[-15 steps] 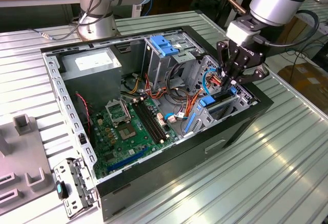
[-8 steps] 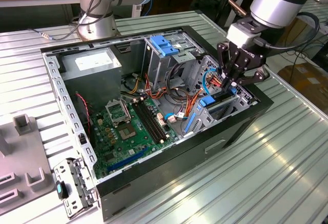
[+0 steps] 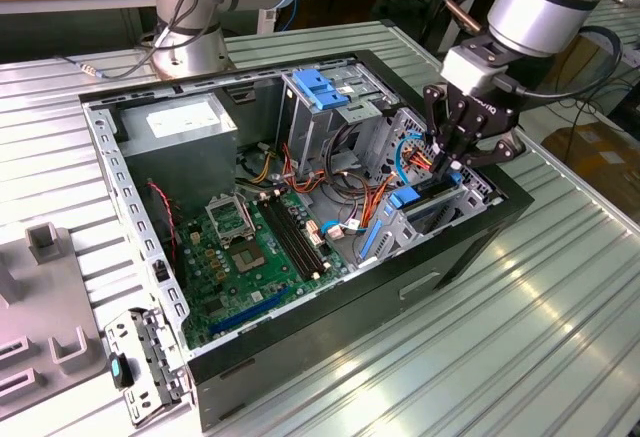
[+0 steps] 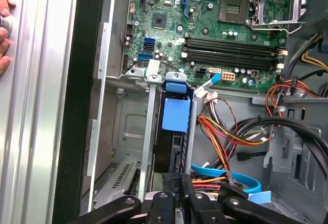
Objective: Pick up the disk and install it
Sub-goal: 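Insert the first disk wire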
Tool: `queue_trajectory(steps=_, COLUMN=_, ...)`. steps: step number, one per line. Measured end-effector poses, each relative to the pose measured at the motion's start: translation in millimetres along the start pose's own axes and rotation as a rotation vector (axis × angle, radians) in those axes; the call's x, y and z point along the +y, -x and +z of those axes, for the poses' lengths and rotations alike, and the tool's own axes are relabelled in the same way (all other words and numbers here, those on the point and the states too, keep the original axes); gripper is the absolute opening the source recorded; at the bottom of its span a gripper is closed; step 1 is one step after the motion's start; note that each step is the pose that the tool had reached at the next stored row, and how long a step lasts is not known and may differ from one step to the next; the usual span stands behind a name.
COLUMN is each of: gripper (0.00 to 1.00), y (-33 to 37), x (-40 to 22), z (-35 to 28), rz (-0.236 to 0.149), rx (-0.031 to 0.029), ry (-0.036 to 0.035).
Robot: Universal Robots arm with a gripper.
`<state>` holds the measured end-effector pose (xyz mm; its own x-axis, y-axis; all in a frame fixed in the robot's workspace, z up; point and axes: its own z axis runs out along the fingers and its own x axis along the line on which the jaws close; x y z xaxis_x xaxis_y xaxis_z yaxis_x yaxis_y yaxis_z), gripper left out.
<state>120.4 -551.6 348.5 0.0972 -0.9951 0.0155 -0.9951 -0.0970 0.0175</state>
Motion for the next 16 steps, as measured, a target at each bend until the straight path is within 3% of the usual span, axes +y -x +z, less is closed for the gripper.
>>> queue_trajectory(steps=16, gripper=0.17, y=0.1, x=0.0, z=3.6, rz=0.021, rx=-0.0012, ry=0.0002)
